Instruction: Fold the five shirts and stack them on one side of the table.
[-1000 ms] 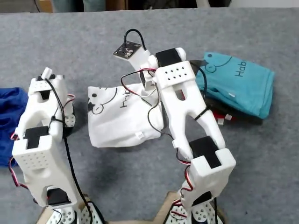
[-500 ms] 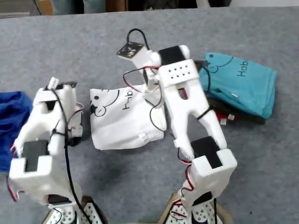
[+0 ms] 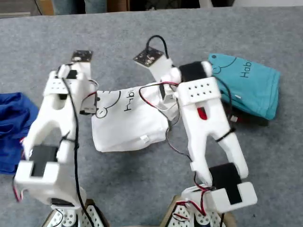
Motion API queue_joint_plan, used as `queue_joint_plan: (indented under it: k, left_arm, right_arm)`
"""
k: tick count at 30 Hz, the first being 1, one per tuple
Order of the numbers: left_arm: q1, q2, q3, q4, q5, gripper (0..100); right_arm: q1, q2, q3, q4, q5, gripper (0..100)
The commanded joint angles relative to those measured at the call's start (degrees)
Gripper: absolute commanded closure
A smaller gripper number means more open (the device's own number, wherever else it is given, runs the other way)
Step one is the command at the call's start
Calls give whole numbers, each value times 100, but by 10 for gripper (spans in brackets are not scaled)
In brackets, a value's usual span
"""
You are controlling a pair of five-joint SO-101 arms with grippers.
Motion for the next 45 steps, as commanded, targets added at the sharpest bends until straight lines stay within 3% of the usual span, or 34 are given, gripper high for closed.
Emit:
queue_joint_plan:
  k: [1, 5, 10, 14, 19, 25, 29, 34, 40, 45]
  left_arm:
    - [4, 598, -769, -158, 413, 971]
    - [22, 1380, -1560, -114, 809, 971]
    - [-286, 2215, -2079, -53, 1020, 971]
    - [-629, 2356, -2404, 440, 993, 971]
    - [-681, 1934, -3354, 1538, 967, 971]
    - [75, 1292, -4479, 2207, 545, 971]
    - [602, 1556, -4365, 2207, 281, 971]
    - [690, 2602, -4066, 1925, 369, 971]
    - [66, 3552, -4075, 598, 967, 971]
    - [-154, 3640, -4075, 501, 1011, 971]
  right_arm:
    - [-62, 242, 629, -958, -897, 983]
    - [18, 848, 919, -1556, -1618, 983]
    - [255, 1578, 1068, -2127, -1644, 984]
    - [255, 1684, 1033, -2136, -1644, 984]
    - [237, 743, 971, -1732, -1644, 984]
    - [220, -673, 971, -1600, -1635, 984]
    - [0, -769, 1209, -1688, -1679, 984]
    - [-220, -233, 1921, -2330, -1688, 984]
    - [-202, 602, 2492, -3499, -1688, 984]
    - [44, 787, 2510, -3710, -1644, 984]
